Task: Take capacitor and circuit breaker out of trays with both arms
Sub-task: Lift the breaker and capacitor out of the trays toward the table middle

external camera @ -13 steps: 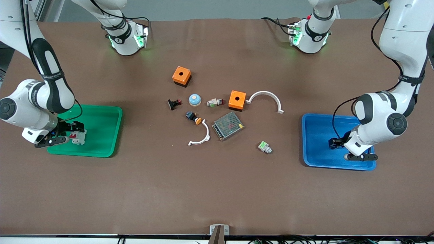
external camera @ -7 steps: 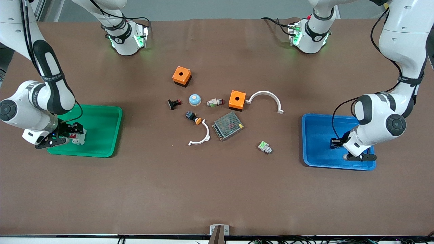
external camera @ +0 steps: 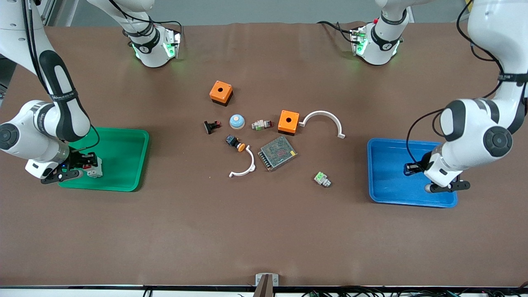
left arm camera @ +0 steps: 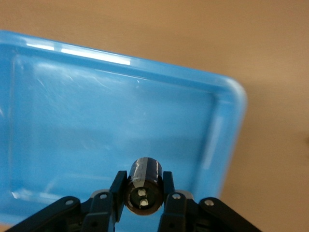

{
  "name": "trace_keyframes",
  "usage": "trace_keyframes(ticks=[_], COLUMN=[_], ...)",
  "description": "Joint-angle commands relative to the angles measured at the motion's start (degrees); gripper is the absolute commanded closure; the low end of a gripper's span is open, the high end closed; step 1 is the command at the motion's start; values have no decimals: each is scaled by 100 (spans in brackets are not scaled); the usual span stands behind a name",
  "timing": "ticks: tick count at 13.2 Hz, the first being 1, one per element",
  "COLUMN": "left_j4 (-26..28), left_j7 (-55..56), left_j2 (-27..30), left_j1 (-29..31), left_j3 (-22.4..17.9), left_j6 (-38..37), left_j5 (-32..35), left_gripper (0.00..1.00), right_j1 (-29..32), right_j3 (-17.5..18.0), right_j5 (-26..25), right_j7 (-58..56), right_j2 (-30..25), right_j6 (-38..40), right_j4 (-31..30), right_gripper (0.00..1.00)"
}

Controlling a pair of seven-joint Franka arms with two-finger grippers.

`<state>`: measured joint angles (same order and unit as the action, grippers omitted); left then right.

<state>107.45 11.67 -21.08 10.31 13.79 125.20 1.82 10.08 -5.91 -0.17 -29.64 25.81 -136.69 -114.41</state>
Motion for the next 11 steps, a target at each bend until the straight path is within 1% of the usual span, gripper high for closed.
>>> trace_keyframes(ticks=[1,2,4,6,7,10,11], left_j4=[294,312,365,374,374,689,742], left_j7=[1096,1449,2134,2601,2908,3481,3648], left_j2=[341,367,306,105,-36,-353,-458], left_j1=[-20,-12,-81,-484,-669,-934,-1100], left_j3=[553,842,1186,1205,1205,1197,1179], left_j6=[-92,-100,-92,-22,109,934,1067], left_j5=[90,90,90,90,90,117,117], left_gripper=[100,100,100,100,100,100,100], right_j1=[-84,-216,-593,-1137,-1453,-2262,-2578], right_j3=[64,64,73,82,82,73,64], right_j5=[8,17,17,147,349,947,974], right_j7=[1,123,885,1816,2317,3575,4014], right_j2=[-382,-575,-927,-1095,-1087,-1017,-964], right_j6=[1087,1466,1952,2173,2173,2016,1824], right_j4=[357,454,464,455,455,481,481], right_gripper=[83,83,83,83,83,83,83])
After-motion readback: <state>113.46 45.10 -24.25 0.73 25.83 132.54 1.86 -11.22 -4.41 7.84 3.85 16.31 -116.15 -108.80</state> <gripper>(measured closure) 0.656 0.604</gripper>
